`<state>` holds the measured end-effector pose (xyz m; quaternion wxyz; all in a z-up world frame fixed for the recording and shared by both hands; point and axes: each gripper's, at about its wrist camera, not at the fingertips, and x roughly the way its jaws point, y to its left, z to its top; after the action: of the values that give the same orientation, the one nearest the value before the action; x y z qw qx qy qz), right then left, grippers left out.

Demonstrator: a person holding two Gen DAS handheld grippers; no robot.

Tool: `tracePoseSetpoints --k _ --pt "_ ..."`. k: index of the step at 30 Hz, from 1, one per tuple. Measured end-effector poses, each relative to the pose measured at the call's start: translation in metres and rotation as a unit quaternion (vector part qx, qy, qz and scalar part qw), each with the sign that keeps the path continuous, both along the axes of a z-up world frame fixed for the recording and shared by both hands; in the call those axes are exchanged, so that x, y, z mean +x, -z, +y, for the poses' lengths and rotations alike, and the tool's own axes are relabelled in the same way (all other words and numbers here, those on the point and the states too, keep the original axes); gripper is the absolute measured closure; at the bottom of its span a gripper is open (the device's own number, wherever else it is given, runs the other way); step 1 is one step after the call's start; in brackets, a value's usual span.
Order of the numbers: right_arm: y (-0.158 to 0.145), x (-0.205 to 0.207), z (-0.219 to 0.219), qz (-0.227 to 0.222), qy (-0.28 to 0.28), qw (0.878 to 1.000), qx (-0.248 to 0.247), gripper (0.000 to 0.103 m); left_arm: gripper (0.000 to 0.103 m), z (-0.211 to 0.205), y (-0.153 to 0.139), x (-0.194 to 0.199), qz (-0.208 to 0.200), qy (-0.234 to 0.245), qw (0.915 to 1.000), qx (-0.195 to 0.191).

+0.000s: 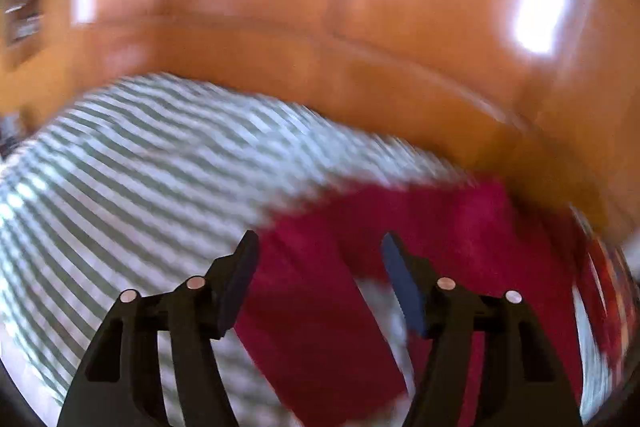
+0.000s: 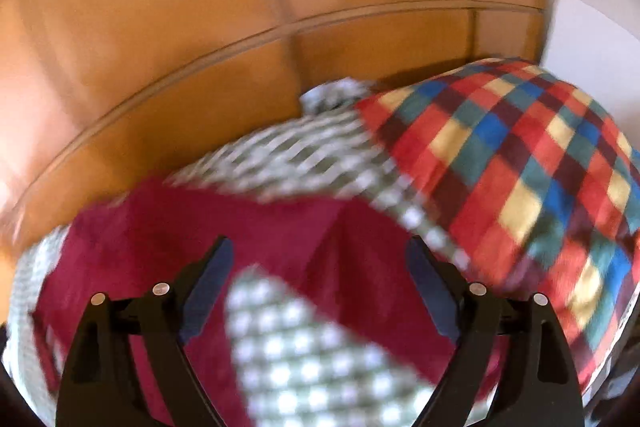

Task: Fold small clothes
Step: 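Grasp the sweatshirt with both grippers and lift it, shaking it out, then lay the sweatshirt flat on the bed and open both grippers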

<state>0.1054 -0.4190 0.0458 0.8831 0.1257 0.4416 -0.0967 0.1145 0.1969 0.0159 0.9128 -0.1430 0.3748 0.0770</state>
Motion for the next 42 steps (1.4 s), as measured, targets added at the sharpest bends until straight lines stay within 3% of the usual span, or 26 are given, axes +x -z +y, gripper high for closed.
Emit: tracePoseSetpoints --k 3,6,8,10,11,12,13,14,16,20,22,23,24,27,29,30,31,32,33,34,36,40,42 --pt "0.018 -0.043 0.035 0.048 -0.094 0.994 0.037 0.016 0.042 -0.044 0.035 -0.046 0.039 0.107 0.9915 -0.063" --pt "0.042 -0.084 0.061 0.097 -0.146 0.983 0.05 0.02 0.042 -0.078 0.064 -0.084 0.075 0.161 0.9777 -0.113" --pt "0.063 -0.109 0.074 0.138 -0.17 0.973 0.07 0.024 0.042 -0.099 0.085 -0.103 0.102 0.187 0.9632 -0.164" --pt "0.083 -0.129 0.084 0.172 -0.178 0.967 0.067 0.041 0.043 -0.112 0.097 -0.113 0.106 0.191 0.9597 -0.176" --pt "0.086 -0.133 0.086 0.173 -0.178 0.967 0.063 0.048 0.055 -0.12 0.1 -0.117 0.102 0.193 0.9603 -0.173" --pt "0.084 -0.138 0.087 0.167 -0.18 0.968 0.055 0.066 0.085 -0.123 0.103 -0.118 0.103 0.197 0.9585 -0.179" --pt "0.08 -0.14 0.088 0.163 -0.184 0.967 0.064 0.082 0.092 -0.124 0.103 -0.116 0.108 0.2 0.9548 -0.192" --pt "0.073 -0.14 0.089 0.157 -0.19 0.965 0.087 0.095 0.093 -0.124 0.1 -0.115 0.106 0.201 0.9529 -0.201" --pt "0.053 -0.141 0.095 0.133 -0.208 0.965 0.085 0.095 0.094 -0.123 0.082 -0.114 0.085 0.212 0.9546 -0.191" --pt "0.007 -0.148 0.094 0.076 -0.246 0.958 0.126 0.095 0.095 -0.093 0.036 -0.12 0.043 0.206 0.9565 -0.202" --pt "-0.003 -0.156 0.092 0.07 -0.258 0.955 0.131 0.095 0.095 -0.077 0.022 -0.126 0.035 0.204 0.9566 -0.205" --pt "0.0 -0.162 0.09 0.082 -0.26 0.956 0.111 0.095 0.095 -0.072 0.02 -0.13 0.037 0.203 0.9585 -0.197" --pt "0.006 -0.164 0.09 0.095 -0.259 0.956 0.1 0.095 0.095 -0.072 0.023 -0.134 0.051 0.198 0.9624 -0.179" --pt "0.043 -0.172 0.089 0.158 -0.254 0.952 0.058 0.095 0.091 -0.074 0.053 -0.137 0.107 0.189 0.9616 -0.168" --pt "0.058 -0.173 0.089 0.185 -0.245 0.951 0.023 0.095 0.089 -0.084 0.074 -0.135 0.147 0.172 0.9675 -0.114" --pt "0.06 -0.172 0.089 0.189 -0.242 0.951 0.012 0.087 0.089 -0.088 0.084 -0.135 0.169 0.157 0.9703 -0.074" --pt "0.059 -0.171 0.09 0.192 -0.241 0.951 0.001 0.079 0.089 -0.088 0.09 -0.134 0.177 0.149 0.9706 -0.068" --pt "0.055 -0.169 0.091 0.192 -0.242 0.951 -0.01 0.055 0.088 -0.084 0.09 -0.136 0.175 0.142 0.9708 -0.082" --pt "0.048 -0.169 0.093 0.184 -0.243 0.952 -0.014 0.039 0.084 -0.079 0.087 -0.137 0.17 0.133 0.9712 -0.101" --pt "0.043 -0.169 0.093 0.169 -0.246 0.954 -0.016 0.038 0.08 -0.074 0.081 -0.137 0.161 0.125 0.973 -0.109" --pt "0.029 -0.163 0.102 0.138 -0.261 0.955 -0.018 0.038 0.045 -0.059 0.067 -0.14 0.128 0.087 0.9837 -0.092" --pt "0.026 -0.137 0.142 0.097 -0.281 0.955 0.014 0.038 0.045 -0.038 0.046 -0.13 0.081 0.034 0.9939 -0.067" --pt "0.033 -0.122 0.175 0.085 -0.293 0.952 0.013 0.038 0.043 -0.042 0.041 -0.116 0.071 0.03 0.9967 -0.026"
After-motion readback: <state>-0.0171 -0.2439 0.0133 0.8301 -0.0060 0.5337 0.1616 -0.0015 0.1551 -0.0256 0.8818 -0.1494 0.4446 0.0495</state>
